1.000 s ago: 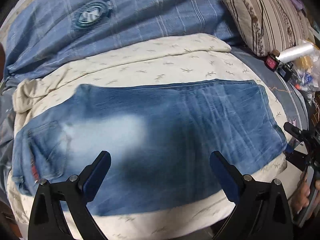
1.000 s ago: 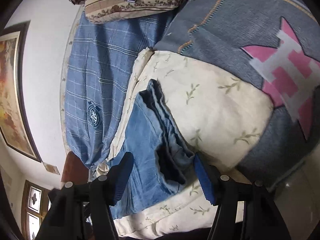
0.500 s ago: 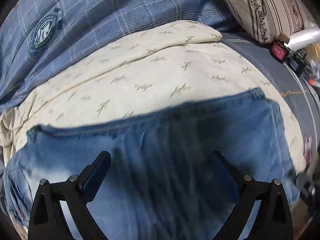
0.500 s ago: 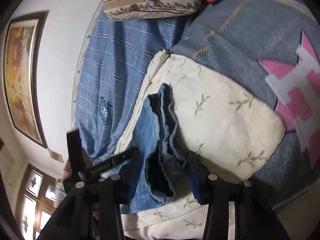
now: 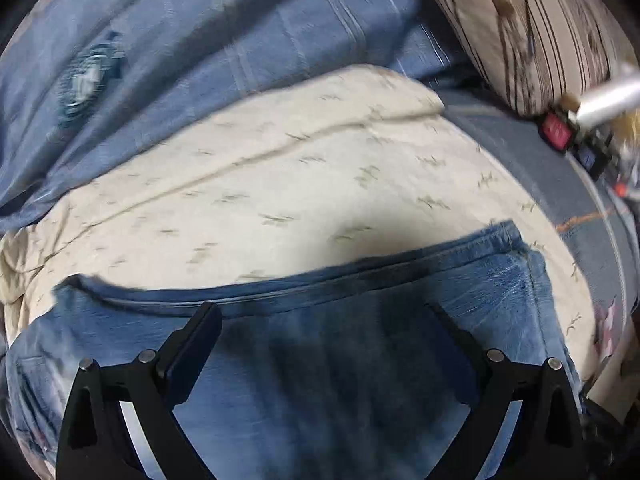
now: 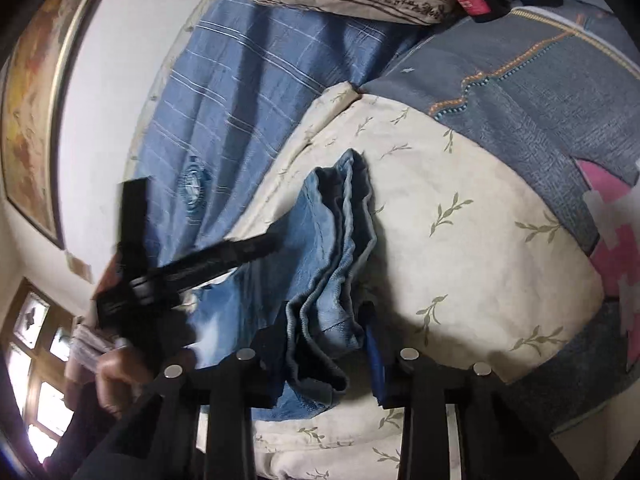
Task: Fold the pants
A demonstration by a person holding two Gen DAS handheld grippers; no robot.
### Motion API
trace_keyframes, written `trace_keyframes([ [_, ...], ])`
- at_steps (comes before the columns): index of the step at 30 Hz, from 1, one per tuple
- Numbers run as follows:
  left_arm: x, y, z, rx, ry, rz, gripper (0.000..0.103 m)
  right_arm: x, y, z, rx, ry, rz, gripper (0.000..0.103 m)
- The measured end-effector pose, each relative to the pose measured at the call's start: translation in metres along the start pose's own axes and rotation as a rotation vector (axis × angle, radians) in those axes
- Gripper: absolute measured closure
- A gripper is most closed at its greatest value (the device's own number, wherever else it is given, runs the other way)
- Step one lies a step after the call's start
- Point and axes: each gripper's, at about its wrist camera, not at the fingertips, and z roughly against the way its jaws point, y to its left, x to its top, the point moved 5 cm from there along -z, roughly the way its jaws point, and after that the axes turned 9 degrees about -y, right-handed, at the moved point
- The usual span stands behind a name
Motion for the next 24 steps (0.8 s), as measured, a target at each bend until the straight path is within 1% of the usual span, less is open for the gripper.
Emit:
trace_keyframes([
  [2, -0.004, 0.02, 0.015, 0.011, -0.017, 0.032, 0.004, 0.002, 0.001, 0.002, -0.022, -0.008, -0.017, 0.072],
  [4, -0.015, 0.041, 0.027, 0.013, -0.006, 0.056, 0.004, 0.003, 0.004, 0.003, -0.033, -0.009, -0.046, 0.073],
  [6, -0.031, 0.061, 0.038, 0.045, 0.01, 0.054, 0.004, 0.004, 0.009, 0.004, -0.049, -0.013, -0.063, 0.074],
  [10, -0.067, 0.099, 0.057, 0.072, 0.027, 0.098, 0.004, 0.007, 0.037, 0.008, -0.067, -0.033, -0.028, 0.076],
  [14, -0.095, 0.138, 0.081, 0.055, 0.023, 0.197, 0.004, 0.007, 0.073, 0.008, -0.073, -0.038, 0.02, 0.078],
  [16, -0.106, 0.156, 0.096, 0.054, 0.002, 0.232, 0.004, 0.004, 0.094, 0.006, -0.079, -0.031, 0.049, 0.078],
  [19, -0.111, 0.177, 0.114, 0.067, -0.039, 0.263, 0.004, -0.005, 0.128, -0.003, -0.072, -0.021, 0.082, 0.078],
  [22, -0.115, 0.198, 0.131, 0.069, -0.08, 0.302, 0.004, -0.018, 0.151, -0.019, -0.063, 0.009, 0.092, 0.078],
  [24, -0.118, 0.213, 0.141, 0.077, -0.107, 0.323, 0.004, -0.032, 0.166, -0.032, -0.038, 0.04, 0.094, 0.078],
])
